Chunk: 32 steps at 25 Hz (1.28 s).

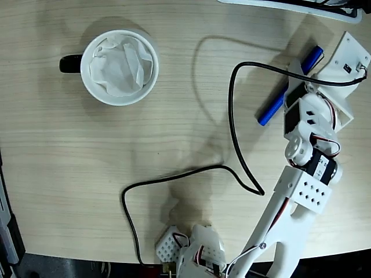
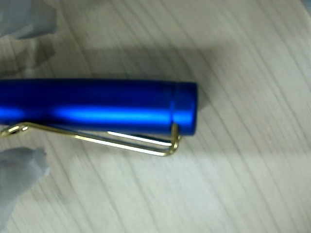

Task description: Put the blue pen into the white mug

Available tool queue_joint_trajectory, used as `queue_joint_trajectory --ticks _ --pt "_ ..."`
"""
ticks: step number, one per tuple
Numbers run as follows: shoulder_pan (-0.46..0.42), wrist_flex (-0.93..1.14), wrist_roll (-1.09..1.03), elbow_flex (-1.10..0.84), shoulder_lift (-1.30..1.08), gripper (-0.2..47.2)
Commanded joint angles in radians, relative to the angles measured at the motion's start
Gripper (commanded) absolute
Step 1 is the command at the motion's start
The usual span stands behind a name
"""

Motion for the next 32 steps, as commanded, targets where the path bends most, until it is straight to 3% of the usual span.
queue_joint_trajectory --ticks 1,11,18,21,32 --pt "0.018 -0.011 -0.012 -0.031 0.011 18.6" --pt "0.012 -0.003 -0.011 -0.124 -0.083 17.0" --pt "0.003 -0.002 -0.009 -0.149 -0.114 3.9" --pt "-0.002 0.005 -0.006 -0.144 -0.109 0.3" --pt "-0.023 0.175 0.046 -0.14 -0.049 0.1"
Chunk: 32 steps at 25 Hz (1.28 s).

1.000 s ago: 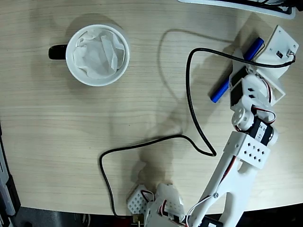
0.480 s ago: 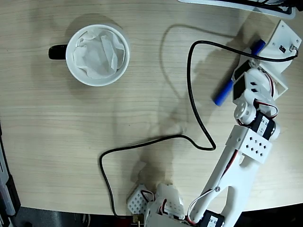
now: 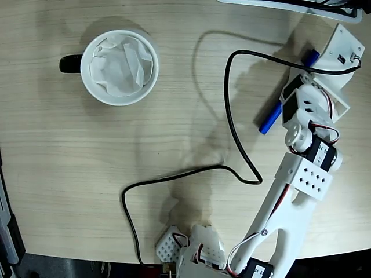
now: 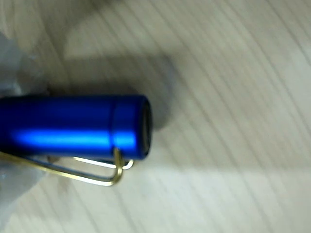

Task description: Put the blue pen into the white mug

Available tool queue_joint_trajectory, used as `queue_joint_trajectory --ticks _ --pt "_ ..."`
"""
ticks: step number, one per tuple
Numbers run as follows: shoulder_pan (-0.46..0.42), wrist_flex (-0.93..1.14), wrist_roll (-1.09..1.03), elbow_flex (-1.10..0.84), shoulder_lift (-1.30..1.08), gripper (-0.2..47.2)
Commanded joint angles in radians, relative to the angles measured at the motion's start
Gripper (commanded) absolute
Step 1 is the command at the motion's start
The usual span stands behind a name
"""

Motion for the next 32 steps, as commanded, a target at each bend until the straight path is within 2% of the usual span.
queue_joint_trajectory --ticks 1,10,17,32 --pt "-0.009 0.091 0.063 -0.006 0.077 0.1" --pt "-0.086 0.133 0.222 0.02 0.236 0.0" --pt "-0.158 0.098 0.227 0.183 0.446 0.0" --pt "-0.334 -0.681 0.209 0.919 1.015 0.0"
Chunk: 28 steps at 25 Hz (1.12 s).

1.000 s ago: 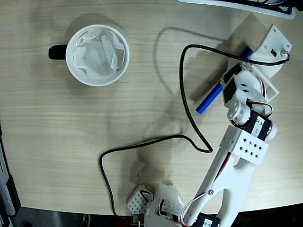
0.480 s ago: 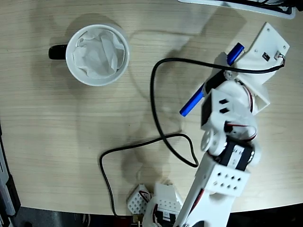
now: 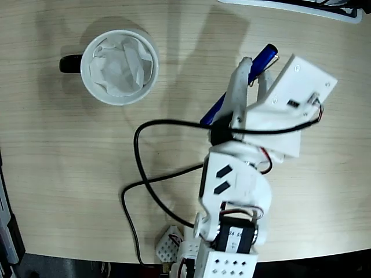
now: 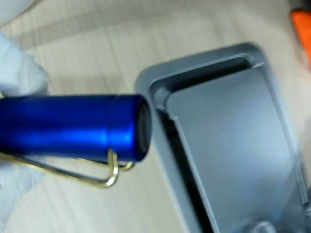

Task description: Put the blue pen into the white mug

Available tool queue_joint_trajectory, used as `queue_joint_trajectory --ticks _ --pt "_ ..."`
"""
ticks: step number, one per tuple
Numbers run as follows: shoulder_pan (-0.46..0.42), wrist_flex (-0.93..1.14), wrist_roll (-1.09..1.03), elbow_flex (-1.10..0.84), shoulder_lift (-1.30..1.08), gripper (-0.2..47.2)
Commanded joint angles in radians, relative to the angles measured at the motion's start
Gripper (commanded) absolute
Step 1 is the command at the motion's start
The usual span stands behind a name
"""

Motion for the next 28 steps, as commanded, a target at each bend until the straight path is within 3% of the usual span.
queue_joint_trajectory --ticks 1,14,28 --pt "-0.028 -0.149 -0.028 0.104 0.158 0.0" --pt "-0.178 -0.68 -0.233 0.545 0.529 0.0" --pt "-0.359 -1.009 -0.252 0.396 0.281 0.0"
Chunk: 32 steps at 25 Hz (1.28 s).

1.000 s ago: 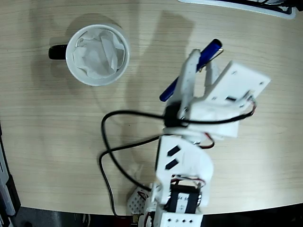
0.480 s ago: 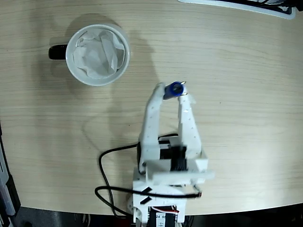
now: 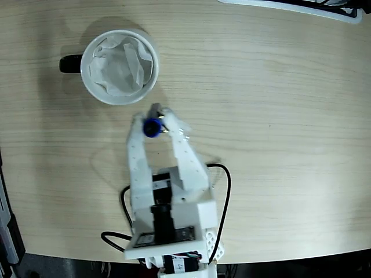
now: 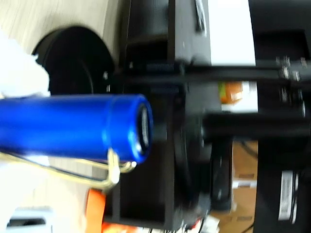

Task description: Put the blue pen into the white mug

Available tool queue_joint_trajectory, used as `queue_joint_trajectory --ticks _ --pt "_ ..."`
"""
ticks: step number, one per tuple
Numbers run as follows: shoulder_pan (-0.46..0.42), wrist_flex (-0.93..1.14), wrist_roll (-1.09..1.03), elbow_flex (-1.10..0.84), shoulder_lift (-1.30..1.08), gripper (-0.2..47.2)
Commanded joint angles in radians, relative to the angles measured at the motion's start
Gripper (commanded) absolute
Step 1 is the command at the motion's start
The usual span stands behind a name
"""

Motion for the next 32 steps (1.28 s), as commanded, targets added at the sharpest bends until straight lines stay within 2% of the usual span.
queue_joint_trajectory --ticks 1,8,18,22,24,25,27,30,32 --pt "-0.031 -0.118 -0.028 -0.13 -0.1 0.0" --pt "-0.054 -0.149 -0.031 -0.313 -0.298 0.0" --pt "-0.161 -0.181 -0.031 -0.319 -0.46 0.0" --pt "-0.17 -0.183 -0.031 -0.316 -0.486 0.8" --pt "-0.167 -0.181 -0.031 -0.311 -0.495 8.6" --pt "-0.164 -0.179 -0.031 -0.308 -0.5 9.9" --pt "-0.16 -0.176 -0.026 -0.307 -0.506 16.0" --pt "-0.149 -0.175 -0.026 -0.304 -0.511 28.2" --pt "-0.146 -0.175 -0.025 -0.302 -0.512 28.9"
